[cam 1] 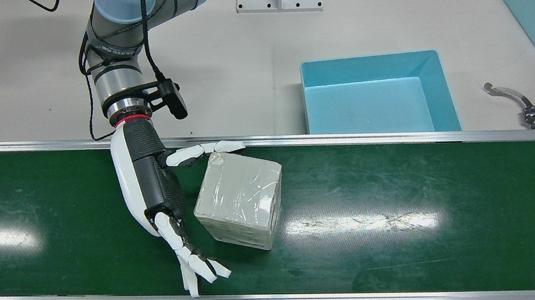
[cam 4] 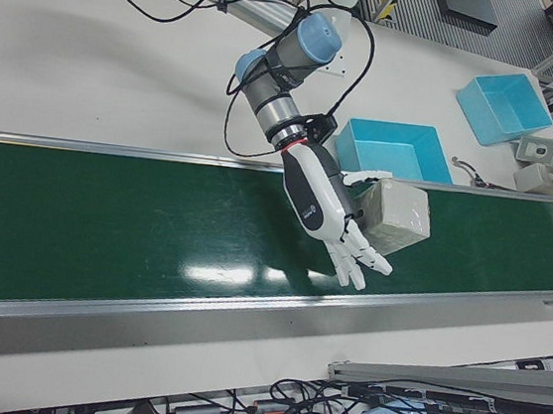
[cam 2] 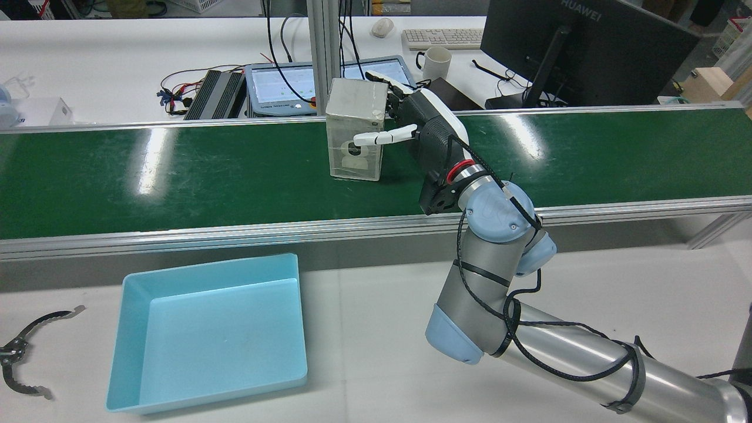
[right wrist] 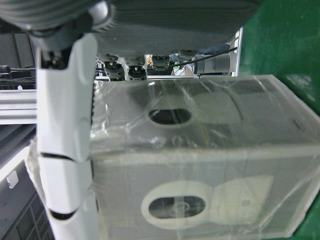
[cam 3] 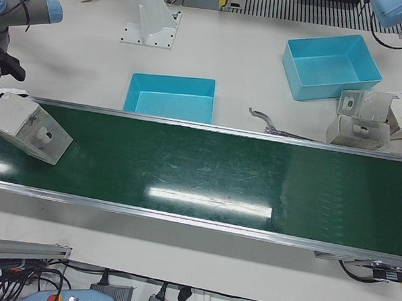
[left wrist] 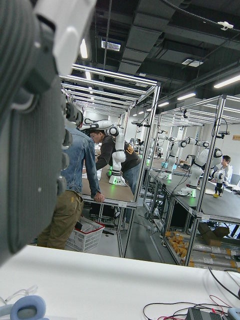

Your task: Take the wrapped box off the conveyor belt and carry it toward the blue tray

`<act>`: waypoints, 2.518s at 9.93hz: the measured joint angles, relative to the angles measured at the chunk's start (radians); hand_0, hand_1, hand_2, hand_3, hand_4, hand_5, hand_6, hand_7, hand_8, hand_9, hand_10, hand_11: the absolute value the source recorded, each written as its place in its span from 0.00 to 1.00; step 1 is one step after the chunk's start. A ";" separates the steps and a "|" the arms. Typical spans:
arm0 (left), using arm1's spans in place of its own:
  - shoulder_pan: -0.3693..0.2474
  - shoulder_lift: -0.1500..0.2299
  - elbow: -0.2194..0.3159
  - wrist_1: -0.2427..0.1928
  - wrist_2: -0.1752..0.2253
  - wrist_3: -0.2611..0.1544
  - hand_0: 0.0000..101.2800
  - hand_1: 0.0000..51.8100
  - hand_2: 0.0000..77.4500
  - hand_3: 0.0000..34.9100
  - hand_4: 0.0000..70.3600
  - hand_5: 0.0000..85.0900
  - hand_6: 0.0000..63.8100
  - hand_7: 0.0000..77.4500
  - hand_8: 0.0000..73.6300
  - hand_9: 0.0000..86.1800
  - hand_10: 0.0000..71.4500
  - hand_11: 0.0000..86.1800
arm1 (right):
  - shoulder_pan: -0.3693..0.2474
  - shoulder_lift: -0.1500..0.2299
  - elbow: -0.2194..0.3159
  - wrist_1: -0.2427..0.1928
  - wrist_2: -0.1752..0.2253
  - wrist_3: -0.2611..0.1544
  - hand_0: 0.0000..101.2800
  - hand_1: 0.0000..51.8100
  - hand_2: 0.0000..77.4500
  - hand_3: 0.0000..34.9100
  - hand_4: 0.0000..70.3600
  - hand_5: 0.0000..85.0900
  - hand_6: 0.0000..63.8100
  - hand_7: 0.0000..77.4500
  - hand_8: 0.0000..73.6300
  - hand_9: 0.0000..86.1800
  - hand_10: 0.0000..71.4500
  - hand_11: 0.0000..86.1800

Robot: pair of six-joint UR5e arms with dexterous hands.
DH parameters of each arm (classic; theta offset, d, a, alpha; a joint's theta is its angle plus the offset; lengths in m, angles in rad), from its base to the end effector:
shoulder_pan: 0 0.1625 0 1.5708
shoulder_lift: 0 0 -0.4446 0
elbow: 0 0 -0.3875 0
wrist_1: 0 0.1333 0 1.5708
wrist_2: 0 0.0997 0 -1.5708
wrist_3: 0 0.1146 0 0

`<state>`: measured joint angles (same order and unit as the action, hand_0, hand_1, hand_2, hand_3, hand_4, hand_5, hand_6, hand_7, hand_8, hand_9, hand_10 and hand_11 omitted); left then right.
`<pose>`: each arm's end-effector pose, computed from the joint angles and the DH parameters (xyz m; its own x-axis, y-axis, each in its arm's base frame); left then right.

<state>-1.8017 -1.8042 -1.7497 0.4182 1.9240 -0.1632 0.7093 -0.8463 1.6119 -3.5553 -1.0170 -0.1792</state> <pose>-0.2204 -0.5284 0.5401 -0.9791 -0.1194 0.1645 -0.1626 -0.0255 -0.9864 -0.4050 -0.6027 0.2869 -0.9603 0.2787 -0.0110 0.0918 0.2786 -0.9560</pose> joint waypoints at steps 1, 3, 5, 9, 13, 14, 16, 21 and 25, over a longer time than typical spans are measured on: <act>0.000 0.000 0.000 0.000 0.000 0.000 0.00 0.00 0.01 0.00 0.00 0.01 0.01 0.01 0.01 0.00 0.01 0.00 | -0.005 0.000 -0.001 0.000 0.000 0.000 0.48 0.31 0.16 0.07 0.11 0.12 0.07 0.21 0.01 0.04 0.00 0.01; 0.000 0.000 0.000 0.000 0.000 0.000 0.00 0.00 0.01 0.00 0.01 0.01 0.00 0.01 0.01 0.00 0.00 0.01 | -0.010 0.000 -0.005 -0.001 0.000 0.000 0.54 0.54 0.23 0.05 0.17 0.22 0.14 0.32 0.09 0.11 0.00 0.01; 0.000 0.000 0.000 0.000 0.000 0.000 0.00 0.00 0.01 0.00 0.01 0.01 0.01 0.01 0.01 0.01 0.00 0.01 | -0.010 0.000 -0.007 -0.002 0.001 0.000 0.61 0.56 0.27 0.01 0.29 0.31 0.25 0.41 0.16 0.22 0.06 0.01; 0.000 0.000 0.000 0.000 0.000 0.000 0.00 0.00 0.01 0.00 0.01 0.01 0.01 0.01 0.01 0.00 0.01 0.01 | -0.007 -0.003 0.015 -0.023 0.012 0.000 0.54 0.11 0.44 0.02 0.26 0.62 0.46 0.54 0.51 0.48 0.50 0.17; 0.000 0.000 0.000 0.000 0.000 0.000 0.00 0.00 0.01 0.00 0.01 0.01 0.01 0.01 0.01 0.00 0.00 0.00 | -0.041 0.046 0.169 -0.101 0.025 -0.058 0.45 0.04 0.45 0.02 0.22 0.82 0.56 0.72 0.71 0.72 0.86 0.49; 0.000 0.000 0.000 0.000 0.000 0.000 0.00 0.00 0.01 0.00 0.01 0.01 0.01 0.01 0.01 0.00 0.00 0.01 | -0.072 0.053 0.197 -0.107 0.044 -0.082 0.44 0.04 0.45 0.00 0.24 0.81 0.60 0.80 0.80 0.83 0.93 0.59; 0.000 0.000 0.000 0.000 0.000 0.000 0.00 0.00 0.01 0.00 0.01 0.01 0.01 0.01 0.01 0.00 0.01 0.00 | -0.161 0.061 0.236 -0.108 0.100 -0.156 0.40 0.02 0.49 0.00 0.25 0.81 0.74 1.00 0.96 0.92 0.98 0.86; 0.000 0.000 0.000 0.000 0.000 0.000 0.00 0.00 0.01 0.00 0.01 0.01 0.01 0.01 0.01 0.01 0.01 0.00 | -0.351 0.078 0.174 0.026 0.219 -0.312 0.41 0.02 0.52 0.00 0.25 0.82 0.93 1.00 0.95 0.92 0.98 0.84; 0.000 0.000 0.000 0.000 0.000 0.000 0.00 0.00 0.01 0.00 0.01 0.01 0.01 0.01 0.01 0.01 0.01 0.00 | -0.398 0.070 0.125 0.095 0.191 -0.325 0.48 0.03 0.48 0.01 0.09 0.67 0.26 1.00 0.27 0.15 0.40 0.52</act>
<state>-1.8017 -1.8042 -1.7497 0.4182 1.9240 -0.1632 0.3116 -0.7762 1.7365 -3.4599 -0.8255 -0.5044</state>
